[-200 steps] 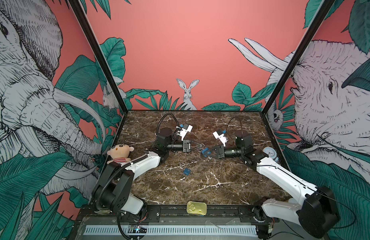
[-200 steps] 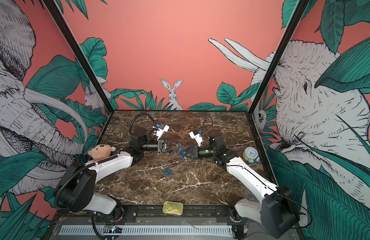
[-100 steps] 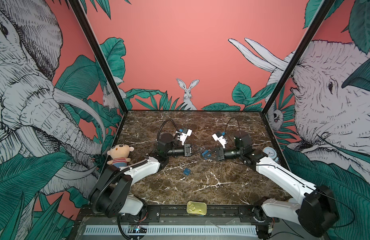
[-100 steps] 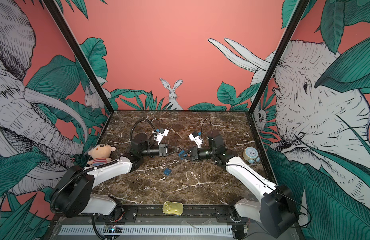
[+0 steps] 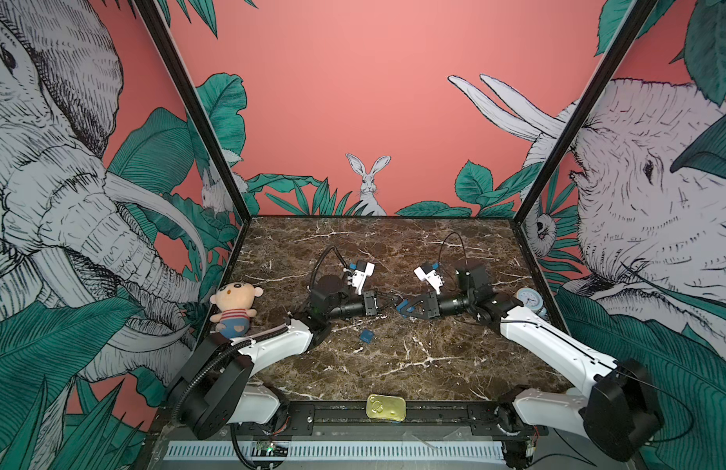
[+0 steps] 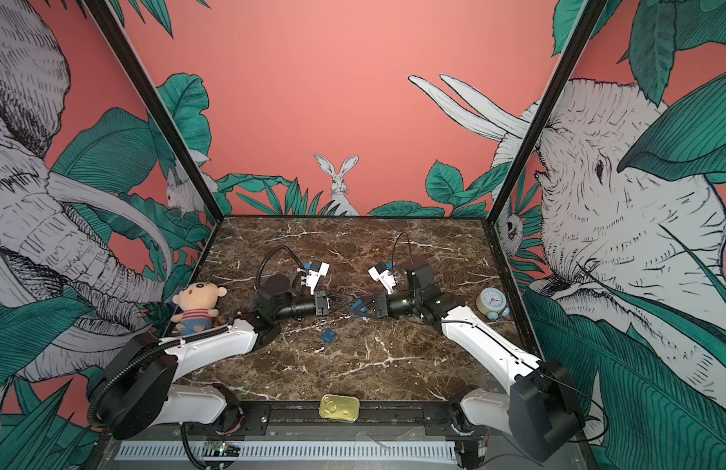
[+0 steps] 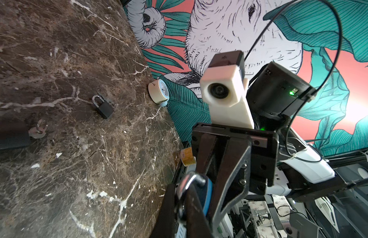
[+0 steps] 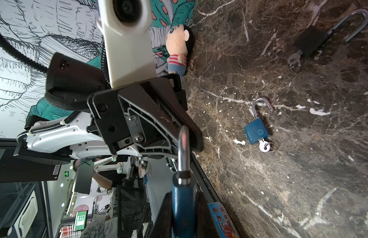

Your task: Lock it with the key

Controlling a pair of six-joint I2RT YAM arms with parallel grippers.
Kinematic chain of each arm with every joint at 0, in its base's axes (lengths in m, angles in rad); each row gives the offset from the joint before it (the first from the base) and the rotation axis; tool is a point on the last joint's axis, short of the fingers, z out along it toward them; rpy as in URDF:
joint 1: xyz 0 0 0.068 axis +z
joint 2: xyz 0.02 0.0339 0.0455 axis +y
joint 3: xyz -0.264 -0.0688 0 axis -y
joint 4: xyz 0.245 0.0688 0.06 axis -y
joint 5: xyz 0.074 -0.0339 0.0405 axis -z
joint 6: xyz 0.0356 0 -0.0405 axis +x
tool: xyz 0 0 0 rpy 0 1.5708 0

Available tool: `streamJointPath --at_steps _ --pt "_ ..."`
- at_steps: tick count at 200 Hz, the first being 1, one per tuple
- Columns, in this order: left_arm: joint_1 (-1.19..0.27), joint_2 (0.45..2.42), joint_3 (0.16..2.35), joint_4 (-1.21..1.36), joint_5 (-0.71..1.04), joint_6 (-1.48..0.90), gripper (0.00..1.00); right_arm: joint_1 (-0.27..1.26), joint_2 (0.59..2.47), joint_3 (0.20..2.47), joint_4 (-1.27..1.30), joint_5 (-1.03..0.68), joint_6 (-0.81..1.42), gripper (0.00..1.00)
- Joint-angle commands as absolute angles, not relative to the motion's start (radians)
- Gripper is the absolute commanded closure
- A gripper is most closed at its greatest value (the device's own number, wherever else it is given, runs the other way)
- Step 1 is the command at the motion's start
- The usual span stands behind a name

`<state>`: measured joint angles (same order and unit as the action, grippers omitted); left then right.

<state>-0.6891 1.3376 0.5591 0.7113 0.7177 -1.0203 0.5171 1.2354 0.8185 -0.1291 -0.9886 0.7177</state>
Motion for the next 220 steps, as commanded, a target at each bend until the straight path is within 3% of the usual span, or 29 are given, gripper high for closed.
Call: streamJointPath --at_steps 1,141,220 --pt "-0.819 1.329 0.502 0.653 0.908 -0.994 1.00 0.522 1.256 0.941 0.205 -0.947 0.715 1.00" --pt "-0.925 1.306 0.458 0.701 0.789 -1.029 1.00 0.485 1.385 0.979 0.310 -0.982 0.737 1.00" --pt "-0.853 1.258 0.572 0.553 0.636 -0.932 1.00 0.485 1.355 0.968 0.046 -0.976 0.562 1.00"
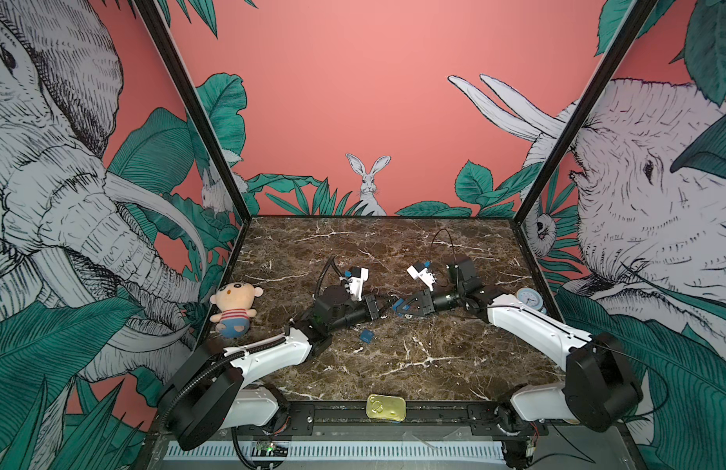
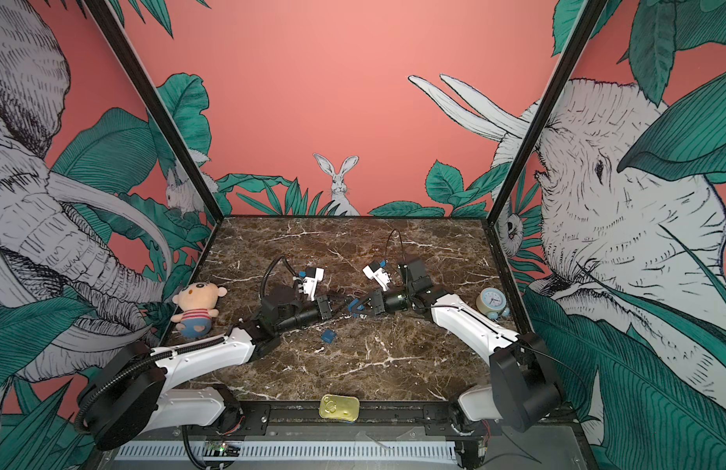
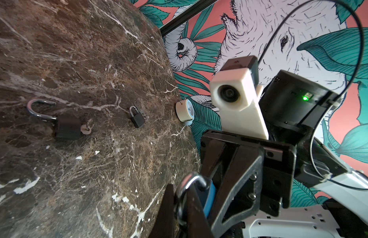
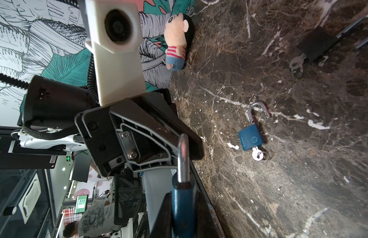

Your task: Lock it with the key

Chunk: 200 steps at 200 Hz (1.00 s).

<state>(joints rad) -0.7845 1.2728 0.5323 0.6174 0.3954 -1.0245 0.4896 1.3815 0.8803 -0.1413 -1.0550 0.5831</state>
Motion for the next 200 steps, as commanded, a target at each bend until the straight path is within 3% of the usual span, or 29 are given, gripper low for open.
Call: streamJointPath --at_steps 1,101,112,128,142,155,200 --pt "-0.851 1.259 0.574 0.554 0.635 -0.932 1.00 0.485 1.355 0.968 0.046 -0.977 0.562 1.00" --pt "-0.744 1.290 0.719 0.502 0.699 -0.855 1.00 0.486 1.269 0.909 0.084 -0.938 0.587 1.00" --pt "-0.731 1.288 0.721 0.499 0.700 -0.853 1.00 0.485 1.263 0.900 0.094 -0.926 0.595 0.89" --pt "-0.720 1.287 0.725 0.494 0.695 -0.849 1.00 0.485 1.259 0.889 0.103 -0.911 0.605 0.85" --pt "-0.712 1.287 0.724 0.491 0.682 -0.847 1.00 0.485 1.253 0.884 0.108 -0.891 0.609 0.70" --pt "-0.707 1.290 0.720 0.492 0.669 -0.848 1.00 0.485 1.248 0.878 0.107 -0.876 0.610 0.62" --pt "-0.670 1.275 0.710 0.507 0.644 -0.857 1.00 0.482 1.218 0.853 0.114 -0.851 0.622 0.56"
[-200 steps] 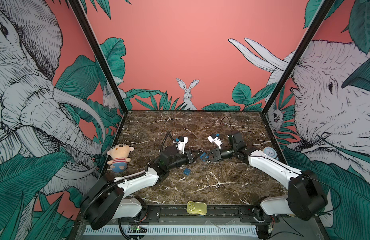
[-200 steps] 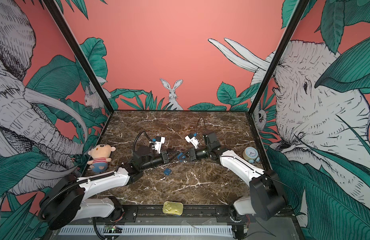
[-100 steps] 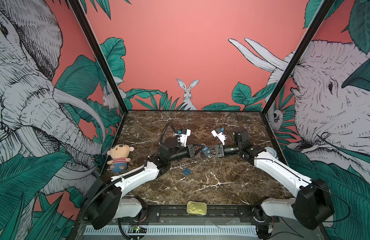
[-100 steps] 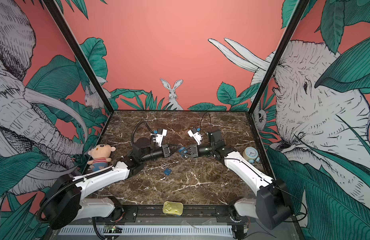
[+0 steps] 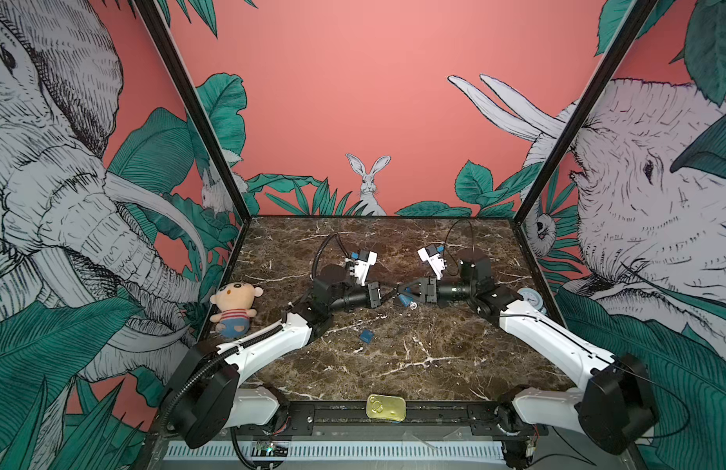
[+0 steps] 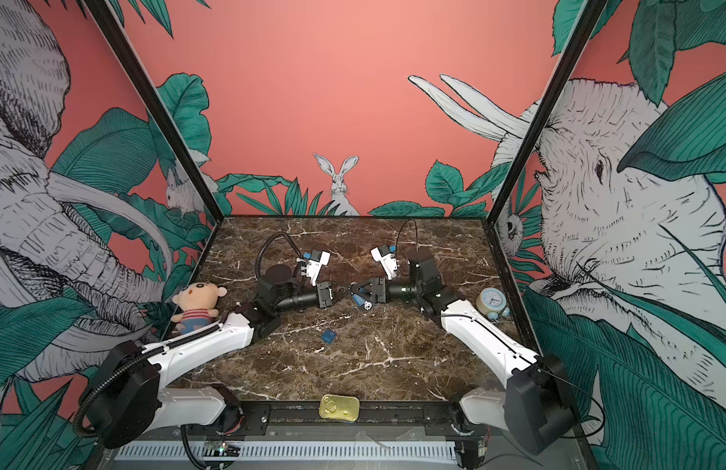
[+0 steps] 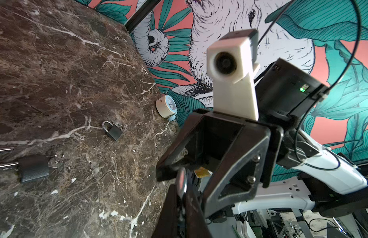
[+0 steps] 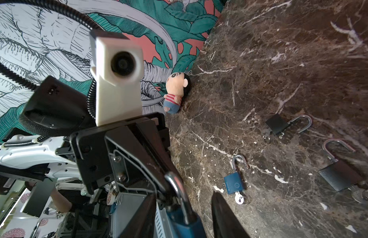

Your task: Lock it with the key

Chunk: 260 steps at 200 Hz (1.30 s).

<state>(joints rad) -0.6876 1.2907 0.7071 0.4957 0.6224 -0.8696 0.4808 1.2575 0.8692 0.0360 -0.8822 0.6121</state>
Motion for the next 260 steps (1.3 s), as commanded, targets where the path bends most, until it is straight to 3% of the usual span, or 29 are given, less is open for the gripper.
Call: streamJointPath --at_steps 1,104,222,260 --pt "-0.669 1.275 0.709 0.507 0.642 -0.857 1.00 0.482 1.217 0.852 0.114 -0.851 0.623 0.55" --pt "-0.614 1.263 0.738 0.489 0.609 -0.911 1.00 0.424 1.146 0.753 0.147 -0.872 0.653 0.56" --pt "-0.606 1.296 0.754 0.537 0.552 -0.951 1.00 0.405 1.276 0.710 0.383 -0.981 0.775 0.65" --pt "-0.603 1.316 0.759 0.561 0.542 -0.965 1.00 0.409 1.274 0.697 0.397 -0.989 0.786 0.63"
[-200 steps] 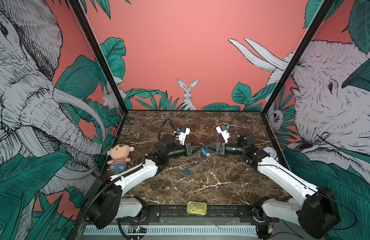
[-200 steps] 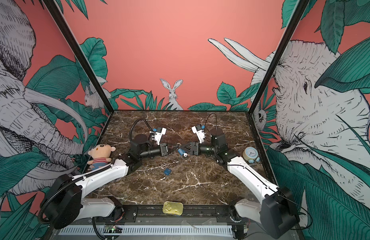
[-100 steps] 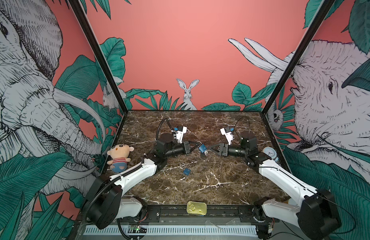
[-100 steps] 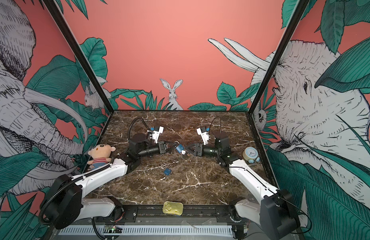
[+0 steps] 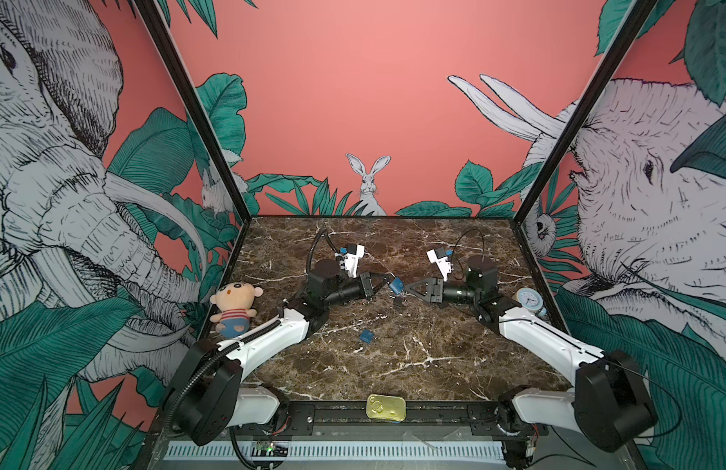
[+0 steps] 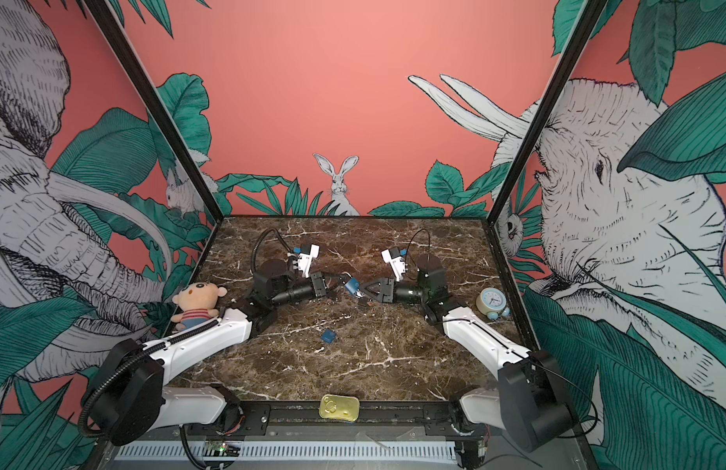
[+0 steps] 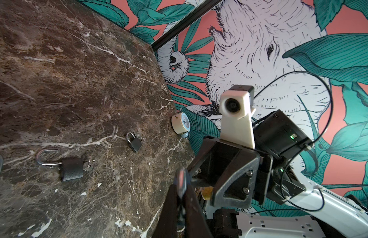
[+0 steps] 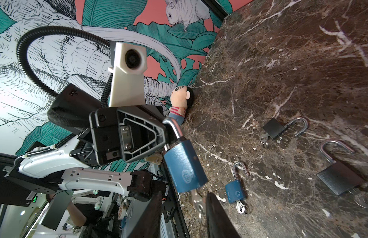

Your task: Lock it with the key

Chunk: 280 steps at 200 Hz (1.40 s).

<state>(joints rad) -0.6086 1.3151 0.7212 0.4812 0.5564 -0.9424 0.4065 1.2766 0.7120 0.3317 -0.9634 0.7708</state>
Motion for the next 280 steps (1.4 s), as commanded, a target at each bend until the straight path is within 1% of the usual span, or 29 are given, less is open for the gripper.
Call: streamJointPath --at_steps 1,50,125,168,221,280 --pt "-0.603 1.317 0.759 0.563 0.542 -0.966 1.00 0.409 1.274 0.697 0.399 -0.989 0.786 0.63" --pt "-0.602 1.331 0.768 0.597 0.554 -0.993 1.00 0.413 1.286 0.702 0.382 -0.970 0.762 0.58" --pt "-0.601 1.334 0.771 0.616 0.563 -1.007 1.00 0.415 1.301 0.722 0.354 -0.955 0.740 0.59" --pt "-0.601 1.331 0.768 0.611 0.567 -1.009 1.00 0.416 1.298 0.756 0.292 -0.918 0.691 0.56" --pt "-0.601 1.330 0.773 0.614 0.569 -1.013 1.00 0.417 1.327 0.782 0.288 -0.931 0.686 0.56" --pt "-0.601 1.323 0.772 0.606 0.569 -1.009 1.00 0.419 1.336 0.790 0.294 -0.907 0.680 0.55"
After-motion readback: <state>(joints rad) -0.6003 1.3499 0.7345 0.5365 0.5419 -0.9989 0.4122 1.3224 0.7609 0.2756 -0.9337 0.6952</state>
